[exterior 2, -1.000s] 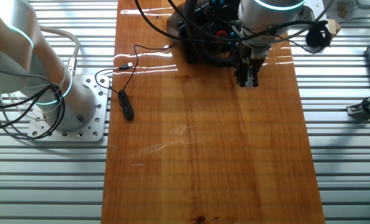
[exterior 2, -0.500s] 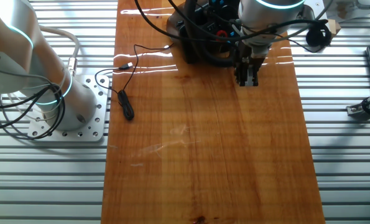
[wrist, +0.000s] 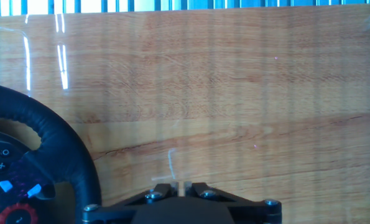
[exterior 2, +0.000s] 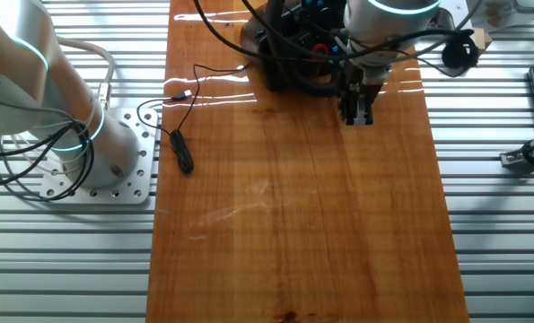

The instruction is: Rotate the steering wheel 90 degrees counterclockwise

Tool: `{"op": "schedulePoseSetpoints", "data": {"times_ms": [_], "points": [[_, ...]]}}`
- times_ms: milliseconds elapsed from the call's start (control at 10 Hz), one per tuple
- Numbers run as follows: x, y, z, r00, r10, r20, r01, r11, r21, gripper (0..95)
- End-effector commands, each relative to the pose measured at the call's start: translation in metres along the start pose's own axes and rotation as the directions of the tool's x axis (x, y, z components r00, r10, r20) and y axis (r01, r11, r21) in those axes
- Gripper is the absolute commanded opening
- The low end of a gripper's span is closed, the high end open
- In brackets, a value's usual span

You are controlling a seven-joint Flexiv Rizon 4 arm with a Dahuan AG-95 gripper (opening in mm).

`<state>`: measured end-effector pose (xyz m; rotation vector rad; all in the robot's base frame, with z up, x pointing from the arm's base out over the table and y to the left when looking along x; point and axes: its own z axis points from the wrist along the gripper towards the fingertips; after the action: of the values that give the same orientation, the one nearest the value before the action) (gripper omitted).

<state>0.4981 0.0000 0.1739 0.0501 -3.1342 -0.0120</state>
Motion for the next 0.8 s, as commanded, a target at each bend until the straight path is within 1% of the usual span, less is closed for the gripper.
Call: {"op": "schedulePoseSetpoints", "data": {"times_ms": [100,400,500,600,700,800], "points": [[0.0,0.0,0.0,1.0,0.001,-0.006,-0.001,1.0,-0.001,0.0],[-0.001,0.0,0.001,1.0,0.008,-0.006,-0.008,1.0,-0.002,0.0],[-0.001,0.0,0.0,1.0,0.007,-0.002,-0.007,1.0,-0.011,0.0],[-0.001,0.0,0.0,1.0,0.007,0.001,-0.007,1.0,-0.025,0.0],[-0.012,0.005,-0.006,1.0,0.011,0.003,-0.011,0.998,-0.069,0.0],[-0.024,0.013,-0.016,1.0,0.018,0.0,-0.018,0.996,-0.088,0.0]]}}
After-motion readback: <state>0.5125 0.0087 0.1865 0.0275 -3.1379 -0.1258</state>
